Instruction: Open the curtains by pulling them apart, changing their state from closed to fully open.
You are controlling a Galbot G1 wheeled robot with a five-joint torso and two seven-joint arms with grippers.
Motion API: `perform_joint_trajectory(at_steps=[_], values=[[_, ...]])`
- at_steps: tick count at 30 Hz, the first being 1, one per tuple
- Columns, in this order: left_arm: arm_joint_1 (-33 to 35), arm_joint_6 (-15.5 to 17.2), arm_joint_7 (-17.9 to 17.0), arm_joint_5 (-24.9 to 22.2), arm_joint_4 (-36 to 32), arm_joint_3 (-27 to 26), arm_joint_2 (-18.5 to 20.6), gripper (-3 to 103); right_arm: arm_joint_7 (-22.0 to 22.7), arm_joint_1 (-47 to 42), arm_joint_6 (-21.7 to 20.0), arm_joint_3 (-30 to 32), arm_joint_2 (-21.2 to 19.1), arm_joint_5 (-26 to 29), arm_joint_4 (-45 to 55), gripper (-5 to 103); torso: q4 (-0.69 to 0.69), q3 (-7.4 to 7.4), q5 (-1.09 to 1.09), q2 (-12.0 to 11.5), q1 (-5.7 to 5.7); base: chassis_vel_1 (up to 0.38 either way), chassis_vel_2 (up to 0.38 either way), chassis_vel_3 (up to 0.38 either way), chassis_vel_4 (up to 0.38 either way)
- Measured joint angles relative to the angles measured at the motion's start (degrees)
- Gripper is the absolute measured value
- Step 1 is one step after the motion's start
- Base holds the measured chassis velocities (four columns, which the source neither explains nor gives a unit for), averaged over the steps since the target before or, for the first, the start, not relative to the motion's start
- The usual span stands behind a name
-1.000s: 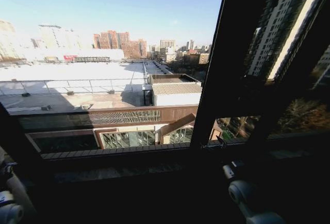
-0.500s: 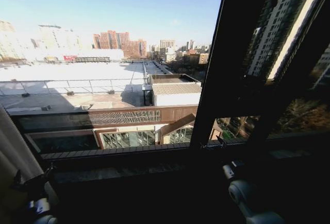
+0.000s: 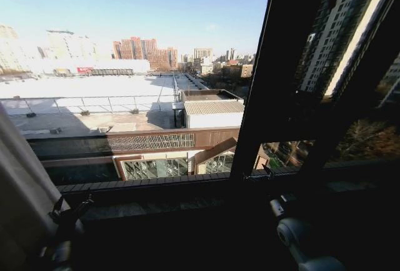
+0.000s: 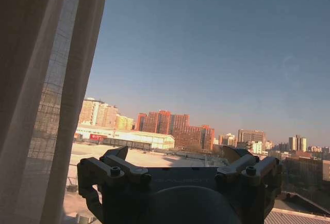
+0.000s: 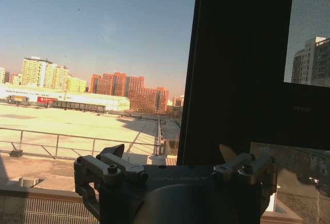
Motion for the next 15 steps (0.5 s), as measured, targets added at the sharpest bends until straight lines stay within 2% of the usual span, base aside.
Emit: perform_joint_trajectory(at_steps=[5, 8, 15], values=[[-0.6, -1.5, 1.0, 2.7, 0.4, 1.3, 0.4, 100, 0.0, 0.0, 0.0, 0.0, 0.0, 0.0, 0.0, 100, 0.0, 0.0, 0.0, 0.0, 0.0, 0.0, 0.0, 0.0, 0.0], [-0.7, -2.7, 1.7, 6.0, 0.5, 2.4, 0.3, 100, 0.0, 0.0, 0.0, 0.0, 0.0, 0.0, 0.0, 100, 0.0, 0.0, 0.0, 0.0, 0.0, 0.0, 0.0, 0.0, 0.0], [-0.6, -3.2, 1.7, 7.3, 0.2, 3.4, -0.2, 100, 0.0, 0.0, 0.0, 0.0, 0.0, 0.0, 0.0, 100, 0.0, 0.0, 0.0, 0.0, 0.0, 0.0, 0.0, 0.0, 0.0]])
